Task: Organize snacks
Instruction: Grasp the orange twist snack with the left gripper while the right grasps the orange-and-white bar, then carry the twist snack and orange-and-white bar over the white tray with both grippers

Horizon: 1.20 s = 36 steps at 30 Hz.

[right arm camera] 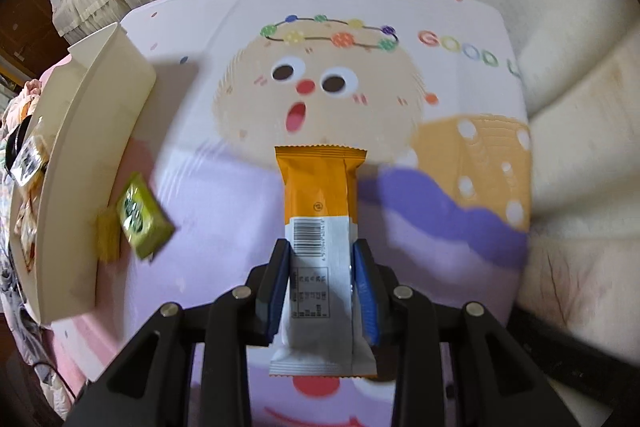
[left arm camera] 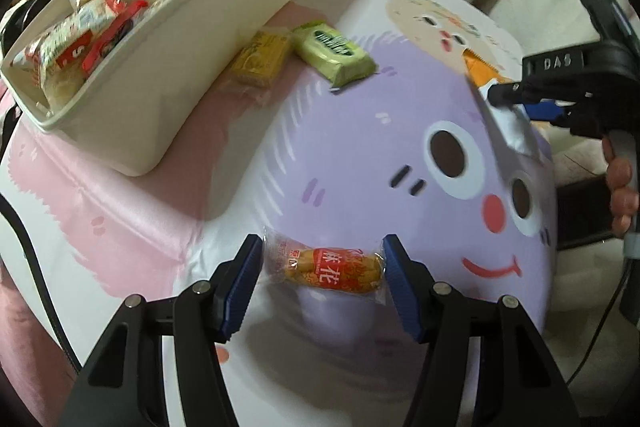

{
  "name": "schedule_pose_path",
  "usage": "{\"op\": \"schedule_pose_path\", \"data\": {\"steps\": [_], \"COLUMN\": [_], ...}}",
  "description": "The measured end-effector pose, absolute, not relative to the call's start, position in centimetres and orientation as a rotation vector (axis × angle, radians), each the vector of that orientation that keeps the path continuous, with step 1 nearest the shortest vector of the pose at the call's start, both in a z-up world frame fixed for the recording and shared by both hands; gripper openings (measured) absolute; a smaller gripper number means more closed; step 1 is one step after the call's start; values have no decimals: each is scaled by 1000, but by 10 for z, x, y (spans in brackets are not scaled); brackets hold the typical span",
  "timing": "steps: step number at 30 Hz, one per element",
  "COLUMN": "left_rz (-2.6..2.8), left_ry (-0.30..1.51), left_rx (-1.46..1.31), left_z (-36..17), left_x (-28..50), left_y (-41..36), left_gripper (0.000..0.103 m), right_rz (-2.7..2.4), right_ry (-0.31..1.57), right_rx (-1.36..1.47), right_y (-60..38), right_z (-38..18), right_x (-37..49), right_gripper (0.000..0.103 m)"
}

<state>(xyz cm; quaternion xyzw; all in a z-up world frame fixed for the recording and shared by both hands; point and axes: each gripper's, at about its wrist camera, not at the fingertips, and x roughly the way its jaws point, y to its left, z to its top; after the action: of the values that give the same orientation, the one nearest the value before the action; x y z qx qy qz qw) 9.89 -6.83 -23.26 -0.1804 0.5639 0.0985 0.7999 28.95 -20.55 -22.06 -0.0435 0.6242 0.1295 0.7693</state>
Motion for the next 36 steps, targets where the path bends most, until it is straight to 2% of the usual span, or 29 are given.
{"op": "schedule_pose_path", "data": {"steps": [11,19,36], "left_rz": [93,92,19], "left_ry": [1140,1081,996], "left_rx": [-252,-192,-109], "left_z": [-160,-117,-79], "left_x": [91,79,85], "left_y": [-78,-58,34], "left_gripper": [60,60,61], "right_rz": [307,416,572], "right_ry": [1405,1454,1296], "right_rx": [-29,28,147], "right_y": [-221,-205,-125], "right_z": [-198,-194,-142], "right_x": [229,188,148], "right_gripper": [32,32,32]}}
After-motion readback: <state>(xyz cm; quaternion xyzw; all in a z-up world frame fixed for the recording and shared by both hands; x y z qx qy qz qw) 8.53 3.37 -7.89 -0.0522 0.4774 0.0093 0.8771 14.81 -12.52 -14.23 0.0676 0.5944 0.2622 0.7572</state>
